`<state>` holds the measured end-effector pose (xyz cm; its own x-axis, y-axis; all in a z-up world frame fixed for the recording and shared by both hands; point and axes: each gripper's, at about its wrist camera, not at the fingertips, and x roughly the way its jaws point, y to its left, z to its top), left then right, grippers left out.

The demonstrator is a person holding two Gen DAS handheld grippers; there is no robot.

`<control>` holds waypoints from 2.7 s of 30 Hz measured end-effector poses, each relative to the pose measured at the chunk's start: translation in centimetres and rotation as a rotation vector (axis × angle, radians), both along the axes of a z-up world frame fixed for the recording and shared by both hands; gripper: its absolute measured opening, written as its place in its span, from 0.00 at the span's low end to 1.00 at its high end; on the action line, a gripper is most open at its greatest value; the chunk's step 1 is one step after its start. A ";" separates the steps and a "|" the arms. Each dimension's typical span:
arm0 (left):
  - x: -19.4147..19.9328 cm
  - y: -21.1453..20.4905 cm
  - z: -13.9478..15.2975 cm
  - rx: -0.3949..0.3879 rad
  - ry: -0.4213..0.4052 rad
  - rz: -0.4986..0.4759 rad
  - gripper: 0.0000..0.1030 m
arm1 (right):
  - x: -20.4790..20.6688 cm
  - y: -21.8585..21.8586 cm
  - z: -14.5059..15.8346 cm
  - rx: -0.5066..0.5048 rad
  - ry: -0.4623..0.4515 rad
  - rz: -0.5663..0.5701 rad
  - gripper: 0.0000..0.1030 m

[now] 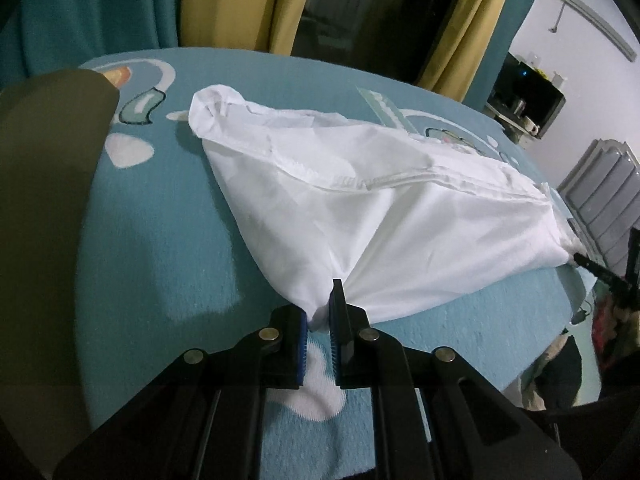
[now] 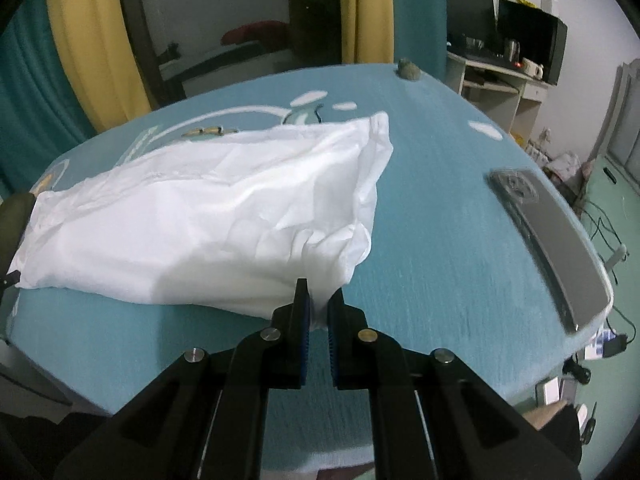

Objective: Fold large clothes

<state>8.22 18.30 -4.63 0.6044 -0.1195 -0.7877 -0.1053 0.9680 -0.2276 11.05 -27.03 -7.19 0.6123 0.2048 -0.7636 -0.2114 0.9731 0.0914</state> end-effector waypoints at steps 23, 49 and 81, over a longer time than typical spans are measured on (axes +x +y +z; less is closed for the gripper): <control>8.1 -7.9 2.4 0.057 -0.014 -0.202 0.47 | 3.2 8.4 2.7 0.052 -0.076 0.186 0.47; 19.0 -6.5 1.0 0.061 0.023 -0.228 0.49 | 13.8 14.6 0.5 0.037 0.061 0.246 0.47; 17.9 6.3 -0.3 0.221 0.103 0.023 0.49 | 17.5 5.4 -0.9 -0.009 0.075 -0.015 0.53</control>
<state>26.09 24.55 -4.90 0.5200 0.0749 -0.8509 -0.1392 0.9903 0.0022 28.57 -21.63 -8.08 0.5561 0.1885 -0.8095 -0.1896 0.9770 0.0972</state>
